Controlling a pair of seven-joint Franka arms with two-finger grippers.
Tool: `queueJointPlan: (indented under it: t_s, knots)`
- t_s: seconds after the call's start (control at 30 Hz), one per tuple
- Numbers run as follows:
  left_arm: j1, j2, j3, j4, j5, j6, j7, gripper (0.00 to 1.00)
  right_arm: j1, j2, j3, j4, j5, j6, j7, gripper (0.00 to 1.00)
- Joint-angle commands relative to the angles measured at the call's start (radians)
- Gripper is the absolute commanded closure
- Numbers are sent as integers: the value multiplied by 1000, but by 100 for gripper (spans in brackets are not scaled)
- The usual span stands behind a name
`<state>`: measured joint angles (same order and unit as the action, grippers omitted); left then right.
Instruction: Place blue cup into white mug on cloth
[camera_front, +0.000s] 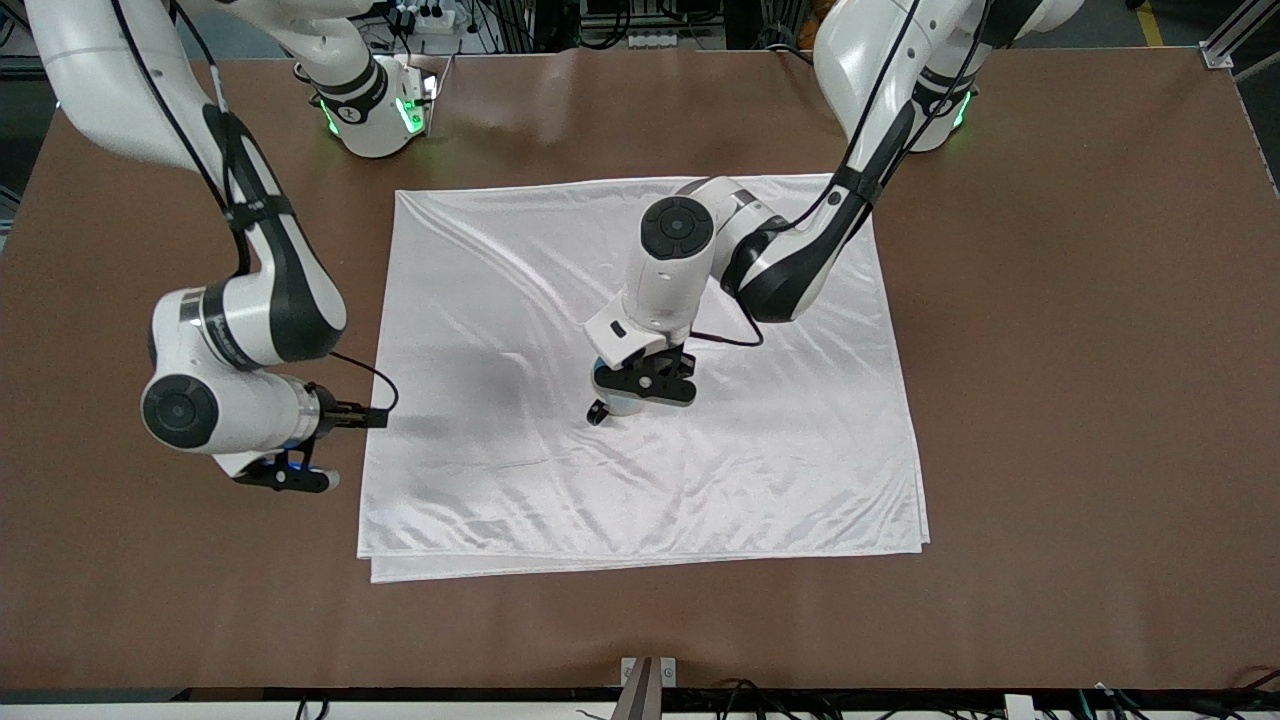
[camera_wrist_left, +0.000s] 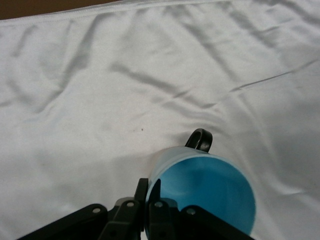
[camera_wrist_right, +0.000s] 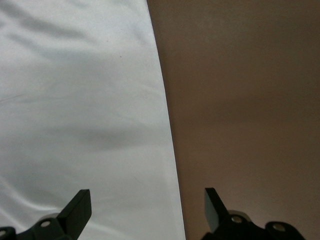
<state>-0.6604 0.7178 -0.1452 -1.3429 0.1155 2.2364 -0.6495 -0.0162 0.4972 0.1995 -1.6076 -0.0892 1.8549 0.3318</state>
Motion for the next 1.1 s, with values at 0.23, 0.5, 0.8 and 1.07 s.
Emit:
queueJointPlan:
  t_s: [0.23,0.5,0.8,1.07]
  knots:
    - [-47,31,15,19,24,-6,-32,100,-18,-334,31,-247,-6,-54,-19,0]
    - [-56,32,18,16,26,-29,-35,100,-21,-463,35,-247,29,-120,-117,0]
    - [-51,20,19,8,30,-44,-38,0,24,-502,-12,-164,49,-229,-126,0]
    - [-12,-81,36,11,29,-139,-32,0,53,-500,-66,-52,114,-322,-180,0]
